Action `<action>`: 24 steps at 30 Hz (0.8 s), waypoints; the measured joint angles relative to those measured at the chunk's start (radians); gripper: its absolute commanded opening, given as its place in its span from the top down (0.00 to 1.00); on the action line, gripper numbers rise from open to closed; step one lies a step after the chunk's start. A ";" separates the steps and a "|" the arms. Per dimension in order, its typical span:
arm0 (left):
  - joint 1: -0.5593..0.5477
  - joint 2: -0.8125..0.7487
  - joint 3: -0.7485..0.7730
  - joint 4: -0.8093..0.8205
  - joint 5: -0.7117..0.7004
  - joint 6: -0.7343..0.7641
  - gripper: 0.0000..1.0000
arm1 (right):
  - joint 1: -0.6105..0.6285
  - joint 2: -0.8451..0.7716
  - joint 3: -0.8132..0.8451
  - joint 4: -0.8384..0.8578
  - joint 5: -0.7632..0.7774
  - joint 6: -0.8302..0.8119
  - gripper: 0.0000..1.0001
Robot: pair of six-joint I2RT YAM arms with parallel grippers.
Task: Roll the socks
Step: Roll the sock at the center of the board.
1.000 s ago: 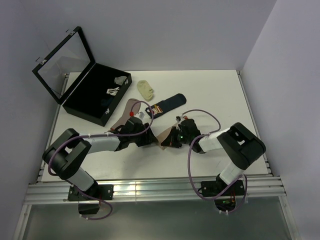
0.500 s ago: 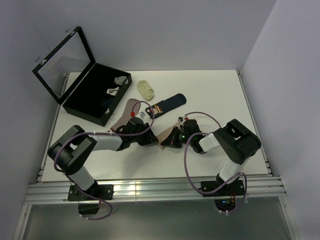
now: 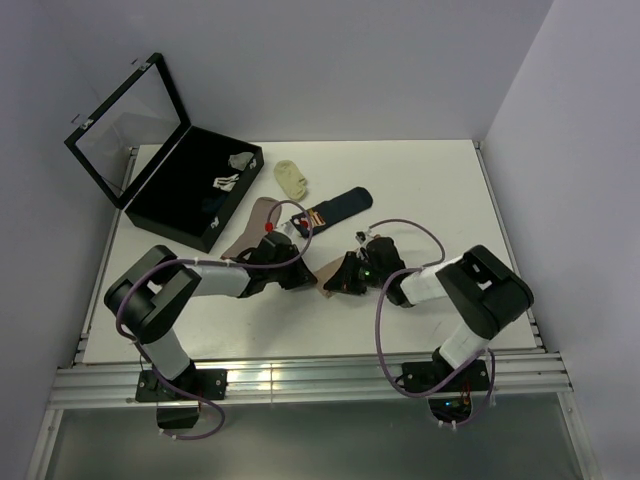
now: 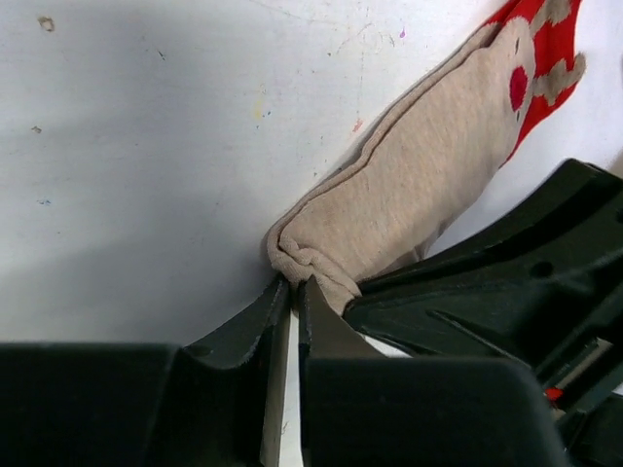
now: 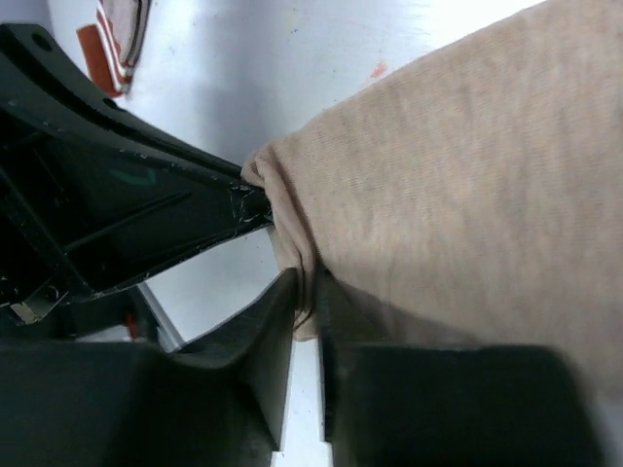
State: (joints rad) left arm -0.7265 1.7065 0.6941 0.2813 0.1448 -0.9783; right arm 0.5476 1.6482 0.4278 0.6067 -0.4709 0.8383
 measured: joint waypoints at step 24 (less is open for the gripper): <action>-0.002 0.004 0.121 -0.248 -0.013 0.059 0.92 | 0.451 -0.228 0.152 -0.433 0.673 -0.488 0.62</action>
State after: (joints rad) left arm -0.7280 1.7107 0.8150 0.0334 0.1322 -0.9192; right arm 0.9989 1.4200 0.5800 0.1738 0.2016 0.3504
